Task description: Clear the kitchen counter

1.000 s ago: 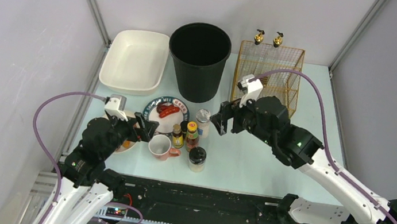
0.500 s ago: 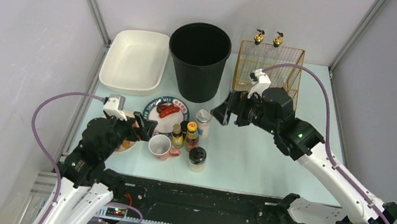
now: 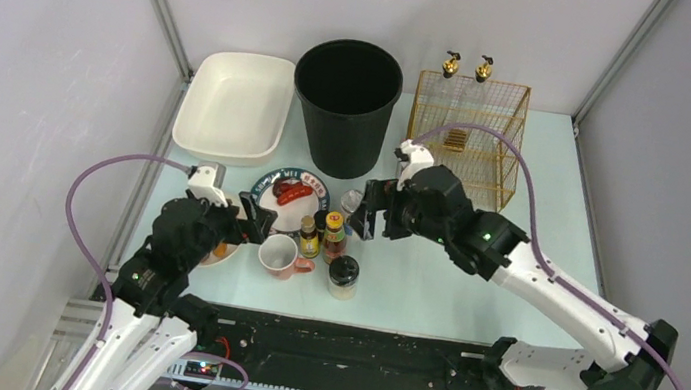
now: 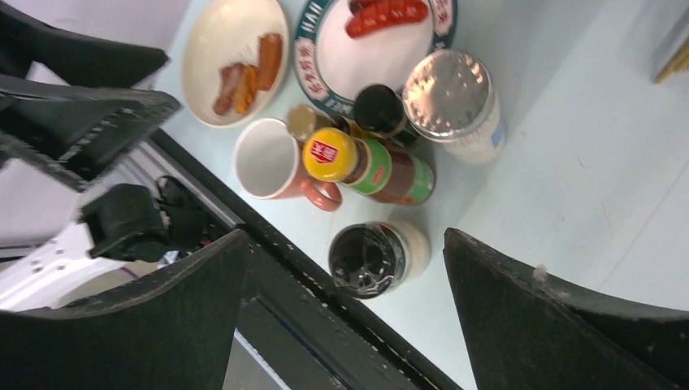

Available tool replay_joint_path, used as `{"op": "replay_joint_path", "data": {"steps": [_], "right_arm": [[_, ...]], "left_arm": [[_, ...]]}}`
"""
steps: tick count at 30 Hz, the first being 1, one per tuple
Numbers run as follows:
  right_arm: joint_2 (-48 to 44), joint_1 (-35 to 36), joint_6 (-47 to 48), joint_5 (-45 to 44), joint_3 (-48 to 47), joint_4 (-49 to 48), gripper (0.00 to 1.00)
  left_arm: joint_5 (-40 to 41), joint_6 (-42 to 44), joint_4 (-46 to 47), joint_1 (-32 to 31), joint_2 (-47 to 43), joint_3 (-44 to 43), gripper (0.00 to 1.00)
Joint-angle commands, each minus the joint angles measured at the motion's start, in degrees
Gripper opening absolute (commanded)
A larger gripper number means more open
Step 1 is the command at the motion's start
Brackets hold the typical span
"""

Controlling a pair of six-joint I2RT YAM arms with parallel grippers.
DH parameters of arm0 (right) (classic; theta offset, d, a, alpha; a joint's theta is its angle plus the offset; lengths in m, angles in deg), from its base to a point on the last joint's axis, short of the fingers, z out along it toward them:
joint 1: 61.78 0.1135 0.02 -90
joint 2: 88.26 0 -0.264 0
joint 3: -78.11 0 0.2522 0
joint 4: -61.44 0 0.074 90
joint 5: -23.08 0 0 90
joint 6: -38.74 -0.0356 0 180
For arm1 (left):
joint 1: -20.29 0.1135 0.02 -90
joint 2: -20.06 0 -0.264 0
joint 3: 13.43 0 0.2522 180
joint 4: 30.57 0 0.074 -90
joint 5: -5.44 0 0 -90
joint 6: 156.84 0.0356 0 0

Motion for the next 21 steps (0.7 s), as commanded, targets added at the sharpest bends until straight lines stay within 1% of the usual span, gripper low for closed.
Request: {"op": "replay_joint_path", "data": {"steps": [1, 2, 4, 12, 13, 15, 19, 21], "right_arm": [[3.65, 2.71, 0.09, -8.36, -2.8, 4.19, 0.91], [4.29, 2.97, -0.01, -8.53, -2.99, 4.37, 0.89], [6.64, 4.38, 0.16, -10.39, -3.9, 4.63, 0.87], [12.09, 10.95, 3.13, -16.72, -8.69, 5.22, 0.84], [12.51, 11.26, 3.47, -16.84, -9.05, 5.6, 0.82], [13.81, 12.13, 3.71, -17.42, -10.09, 6.02, 0.8], [16.88, 13.81, 4.48, -19.77, -11.83, 6.0, 0.79], [18.88, 14.22, 4.71, -21.62, -13.29, 6.84, 0.77]], "left_arm": [[-0.39, -0.26, 0.6, -0.27, 0.79, -0.41, 0.98], [-0.44, -0.27, 0.64, -0.3, 0.86, -0.42, 0.98], [-0.44, -0.27, 0.61, -0.22, 0.77, -0.49, 0.98], [2.05, -0.45, 0.16, -0.31, -0.7, -0.48, 0.98], [2.36, -0.54, 0.05, -0.27, -0.78, -0.49, 0.98], [3.79, -0.76, -0.56, -0.28, -1.11, -0.76, 0.98], [6.18, -1.17, -1.14, -0.26, -2.43, -0.77, 0.98], [6.69, -1.28, -1.24, -0.28, -3.04, -0.77, 0.98]]}}
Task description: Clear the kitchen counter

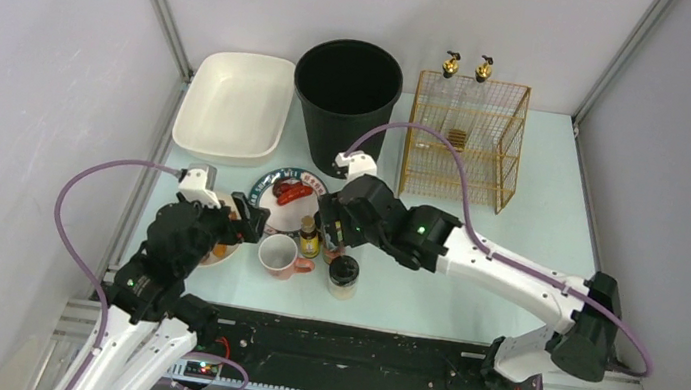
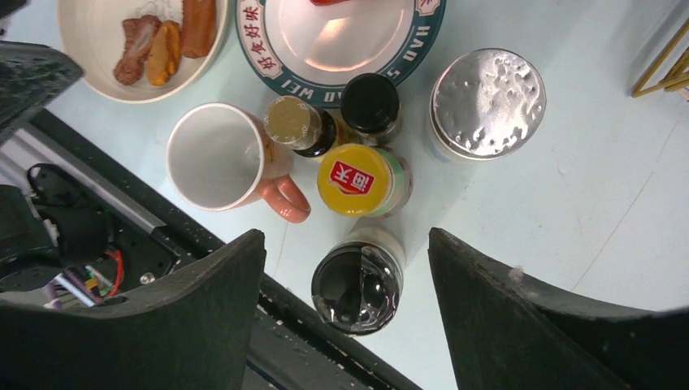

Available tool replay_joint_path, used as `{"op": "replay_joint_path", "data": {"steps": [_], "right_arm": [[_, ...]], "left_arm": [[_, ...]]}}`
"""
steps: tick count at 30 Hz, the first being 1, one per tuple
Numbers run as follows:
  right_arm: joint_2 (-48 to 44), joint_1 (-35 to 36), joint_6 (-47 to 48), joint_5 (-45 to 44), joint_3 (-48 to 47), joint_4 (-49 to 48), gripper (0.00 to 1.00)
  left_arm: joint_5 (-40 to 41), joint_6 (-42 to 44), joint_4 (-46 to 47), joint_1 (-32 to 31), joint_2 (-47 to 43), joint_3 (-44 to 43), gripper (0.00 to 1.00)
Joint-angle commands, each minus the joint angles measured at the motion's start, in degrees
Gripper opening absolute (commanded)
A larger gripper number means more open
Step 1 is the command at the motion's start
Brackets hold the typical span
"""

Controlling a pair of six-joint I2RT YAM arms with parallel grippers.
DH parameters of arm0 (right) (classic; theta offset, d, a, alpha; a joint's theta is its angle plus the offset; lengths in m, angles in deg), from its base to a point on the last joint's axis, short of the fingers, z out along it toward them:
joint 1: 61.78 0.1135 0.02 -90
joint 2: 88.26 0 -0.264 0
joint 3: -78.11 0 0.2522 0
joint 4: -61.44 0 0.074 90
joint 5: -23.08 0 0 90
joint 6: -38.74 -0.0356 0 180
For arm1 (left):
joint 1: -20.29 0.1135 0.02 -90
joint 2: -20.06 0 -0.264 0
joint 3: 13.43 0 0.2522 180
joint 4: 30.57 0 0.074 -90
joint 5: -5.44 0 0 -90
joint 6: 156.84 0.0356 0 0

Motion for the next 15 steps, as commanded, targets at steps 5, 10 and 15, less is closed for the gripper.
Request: {"op": "replay_joint_path", "data": {"steps": [5, 10, 15], "right_arm": [[7.31, 1.87, 2.03, -7.28, -8.15, 3.63, 0.7], [10.19, 2.59, 2.33, -8.41, -10.13, 3.89, 0.64], [12.09, 2.72, 2.54, -9.8, -11.17, 4.75, 0.59]], "left_arm": [[3.01, -0.9, -0.13, -0.26, -1.54, -0.76, 0.98], [2.76, -0.86, -0.22, -0.26, -1.18, -0.78, 0.98], [2.41, -0.85, -0.19, -0.3, -1.02, -0.8, 0.98]]}}
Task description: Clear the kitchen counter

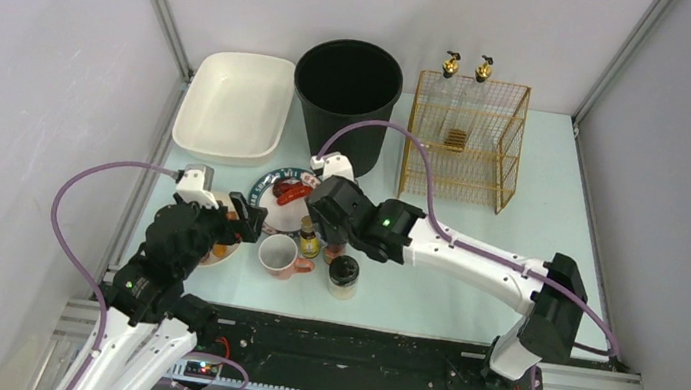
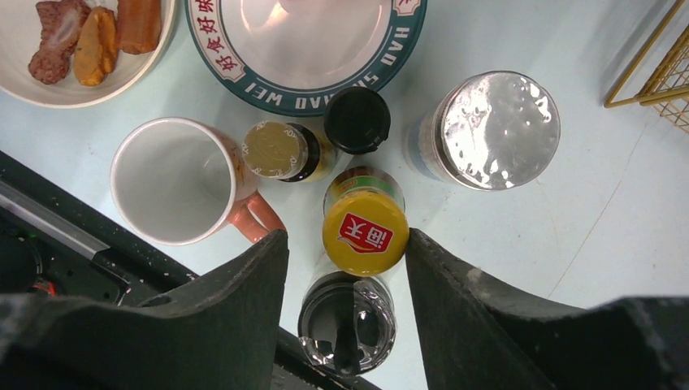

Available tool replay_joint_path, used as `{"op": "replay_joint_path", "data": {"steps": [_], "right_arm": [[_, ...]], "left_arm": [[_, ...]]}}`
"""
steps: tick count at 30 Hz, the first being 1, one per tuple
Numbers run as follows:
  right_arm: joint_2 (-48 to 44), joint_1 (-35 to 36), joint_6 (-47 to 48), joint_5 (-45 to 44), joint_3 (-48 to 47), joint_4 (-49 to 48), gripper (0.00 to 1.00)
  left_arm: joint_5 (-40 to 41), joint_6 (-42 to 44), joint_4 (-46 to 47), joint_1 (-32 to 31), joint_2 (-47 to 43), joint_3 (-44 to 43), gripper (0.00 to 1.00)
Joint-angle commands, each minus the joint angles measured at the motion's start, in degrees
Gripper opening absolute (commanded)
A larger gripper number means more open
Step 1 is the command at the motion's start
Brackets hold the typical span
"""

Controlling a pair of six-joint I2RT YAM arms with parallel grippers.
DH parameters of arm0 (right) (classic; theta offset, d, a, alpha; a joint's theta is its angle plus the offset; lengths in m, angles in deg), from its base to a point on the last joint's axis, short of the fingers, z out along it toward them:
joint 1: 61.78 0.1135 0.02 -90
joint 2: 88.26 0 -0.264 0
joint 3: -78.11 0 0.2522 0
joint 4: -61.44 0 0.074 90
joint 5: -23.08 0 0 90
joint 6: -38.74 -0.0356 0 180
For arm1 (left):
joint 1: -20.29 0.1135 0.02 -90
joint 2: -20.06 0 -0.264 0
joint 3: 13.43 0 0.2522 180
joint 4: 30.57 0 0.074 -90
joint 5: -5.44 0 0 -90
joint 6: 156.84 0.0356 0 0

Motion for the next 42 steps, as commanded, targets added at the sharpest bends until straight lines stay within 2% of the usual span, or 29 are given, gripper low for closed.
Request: {"op": "replay_joint_path", "data": {"steps": [1, 9, 13, 18, 19, 20, 42], "right_arm": [[1.54, 0.37, 0.56, -3.12, -3.72, 1.49, 0.57], [2.61, 0.42, 0.98, -3.51, -4.15, 0.94, 0.46], [3.24, 0.35, 1.11, -3.59, -4.65, 0.87, 0.36], [3.34, 0.36, 1.33, -4.02, -4.65, 0.76, 0.12], [3.15, 0.41, 1.31, -4.16, -4.67, 0.8, 0.02], [2.96, 0.42, 1.36, -4.51, -4.69, 0.96, 0.0], [-13.45, 0.51, 1.83, -7.04, 1.15, -2.33, 0.0]], "left_arm": [[0.25, -0.72, 0.49, -0.28, 0.23, -0.84, 0.98], [0.03, -0.69, 0.5, -0.27, 0.21, -0.85, 0.98], [-0.14, -0.74, 0.49, -0.3, 0.45, -0.86, 0.98], [-0.31, -0.75, 0.45, -0.27, 0.8, -0.85, 0.98], [-0.32, -0.7, 0.5, -0.26, 0.82, -0.85, 0.98], [-0.41, -0.67, 0.51, -0.26, 0.97, -0.88, 0.98], [-0.85, -0.66, 0.47, -0.33, 2.42, -0.93, 0.98]]}}
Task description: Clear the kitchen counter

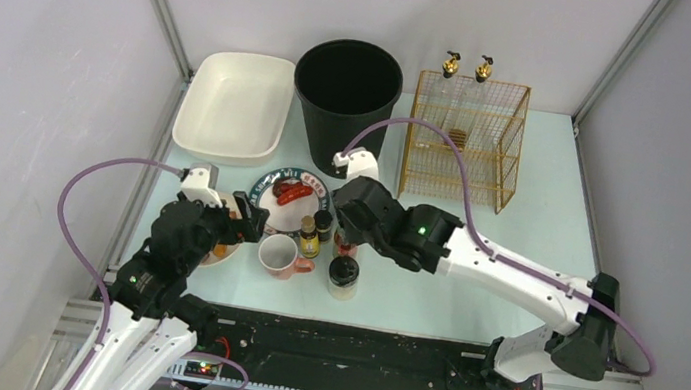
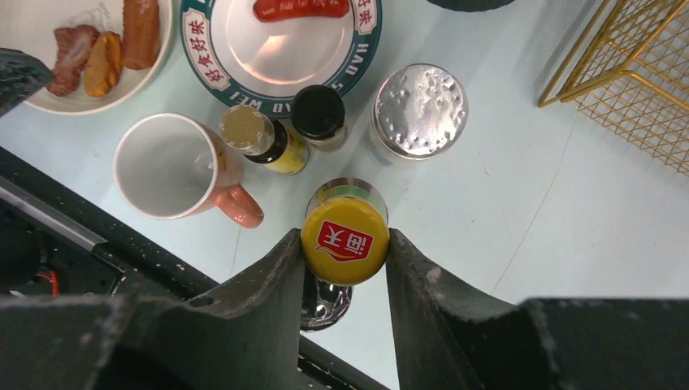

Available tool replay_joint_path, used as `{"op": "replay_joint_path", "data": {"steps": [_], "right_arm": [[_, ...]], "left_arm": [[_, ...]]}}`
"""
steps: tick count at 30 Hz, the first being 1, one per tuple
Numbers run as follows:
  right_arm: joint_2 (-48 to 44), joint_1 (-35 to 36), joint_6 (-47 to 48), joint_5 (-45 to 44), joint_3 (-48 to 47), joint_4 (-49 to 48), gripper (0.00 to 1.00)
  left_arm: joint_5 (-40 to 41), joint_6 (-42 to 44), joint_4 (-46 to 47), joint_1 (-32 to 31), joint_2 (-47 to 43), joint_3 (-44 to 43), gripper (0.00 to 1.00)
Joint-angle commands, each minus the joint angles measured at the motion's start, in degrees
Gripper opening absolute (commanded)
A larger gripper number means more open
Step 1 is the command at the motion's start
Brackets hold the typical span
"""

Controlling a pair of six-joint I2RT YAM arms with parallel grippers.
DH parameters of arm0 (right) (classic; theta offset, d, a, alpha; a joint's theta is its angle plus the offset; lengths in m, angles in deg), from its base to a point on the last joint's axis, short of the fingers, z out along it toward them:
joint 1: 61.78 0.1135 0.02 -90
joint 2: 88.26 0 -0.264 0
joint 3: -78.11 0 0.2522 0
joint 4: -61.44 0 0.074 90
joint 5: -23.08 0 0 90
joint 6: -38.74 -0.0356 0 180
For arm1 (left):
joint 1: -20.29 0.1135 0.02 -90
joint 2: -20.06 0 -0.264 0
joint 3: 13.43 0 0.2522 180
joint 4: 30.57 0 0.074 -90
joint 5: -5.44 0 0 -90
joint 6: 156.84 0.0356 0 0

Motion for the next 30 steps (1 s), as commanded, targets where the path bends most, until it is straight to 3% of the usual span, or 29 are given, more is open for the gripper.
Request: {"op": "replay_joint_path", "data": {"steps": [1, 14, 22, 30], "right_arm": [[-5.47, 0.23, 0.75, -3.76, -1.61, -4.86, 0.0], [-13.45, -3.8, 5.07, -8.1, -5.13, -0.23, 0.0], [-14.74, -14.03, 6.69, -3.54, -9.33, 2.0, 0.0], [-10.22, -25.61, 10.94, 0.1, -15.37, 0.57, 0.0]], "left_arm": [[-0.55, -0.62, 0.86, -0.34, 0.26, -0.92, 0.98], [-0.62, -0.61, 0.93, -0.3, 0.75, -0.94, 0.98], [-0.61, -0.66, 0.9, -0.26, 0.59, -0.89, 0.98], [-0.77, -0.59, 0.87, -0.34, 0.4, -0.91, 0.98]]}}
